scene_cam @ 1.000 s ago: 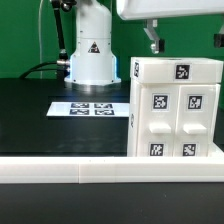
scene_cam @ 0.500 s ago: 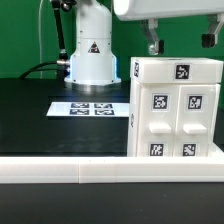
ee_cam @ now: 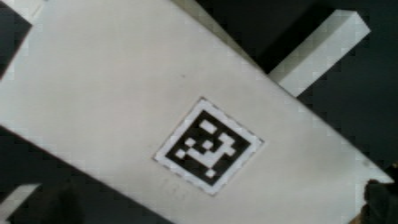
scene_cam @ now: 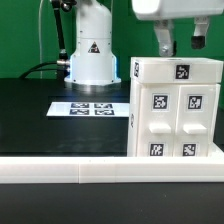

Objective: Assemble cabinet

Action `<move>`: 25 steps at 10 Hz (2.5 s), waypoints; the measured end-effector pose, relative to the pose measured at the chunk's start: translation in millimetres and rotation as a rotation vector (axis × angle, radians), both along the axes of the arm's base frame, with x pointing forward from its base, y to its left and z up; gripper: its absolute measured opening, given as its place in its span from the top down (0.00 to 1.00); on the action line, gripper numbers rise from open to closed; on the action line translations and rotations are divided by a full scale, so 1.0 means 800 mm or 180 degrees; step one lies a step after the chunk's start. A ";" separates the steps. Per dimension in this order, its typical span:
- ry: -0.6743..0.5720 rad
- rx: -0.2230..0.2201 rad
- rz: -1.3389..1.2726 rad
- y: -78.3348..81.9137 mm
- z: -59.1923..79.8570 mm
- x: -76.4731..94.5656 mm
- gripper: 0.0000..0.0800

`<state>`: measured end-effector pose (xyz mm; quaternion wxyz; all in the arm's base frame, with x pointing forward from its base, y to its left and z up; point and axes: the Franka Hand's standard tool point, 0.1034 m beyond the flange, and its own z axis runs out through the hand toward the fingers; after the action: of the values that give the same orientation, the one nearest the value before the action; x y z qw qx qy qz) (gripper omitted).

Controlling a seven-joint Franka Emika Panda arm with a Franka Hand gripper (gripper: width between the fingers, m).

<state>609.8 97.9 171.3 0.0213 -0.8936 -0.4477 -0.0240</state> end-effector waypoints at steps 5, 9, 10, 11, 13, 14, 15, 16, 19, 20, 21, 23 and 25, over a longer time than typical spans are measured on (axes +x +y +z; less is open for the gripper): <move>0.0020 -0.0220 0.1170 -0.009 -0.009 -0.002 0.00; -0.0022 -0.0296 0.1729 -0.015 -0.012 -0.002 0.00; -0.0071 -0.0297 0.1730 -0.018 -0.013 -0.002 0.00; -0.0049 -0.0294 0.1686 -0.020 -0.017 -0.004 0.00; -0.0037 -0.0294 0.1669 -0.023 -0.019 -0.005 0.00; -0.0037 -0.0294 0.1652 -0.023 -0.019 -0.005 0.03; -0.0036 -0.0294 0.1642 -0.023 -0.019 -0.005 0.03; -0.0035 -0.0294 0.1623 -0.024 -0.020 -0.005 0.25; -0.0031 -0.0286 0.1454 -0.024 -0.020 -0.005 0.31; -0.0021 -0.0279 0.1050 -0.024 -0.020 -0.005 0.31; -0.0019 -0.0276 0.0938 -0.024 -0.020 -0.005 0.31; -0.0005 -0.0264 0.0365 -0.024 -0.021 -0.005 0.31; 0.0002 -0.0253 -0.0003 -0.024 -0.021 -0.006 0.30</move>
Offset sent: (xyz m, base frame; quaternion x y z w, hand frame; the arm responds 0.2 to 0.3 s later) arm 0.0040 0.0025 -0.0028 0.0007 -0.0226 -0.2230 0.9745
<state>605.3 78.8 154.5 -0.0141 -0.8940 -0.4479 -0.0058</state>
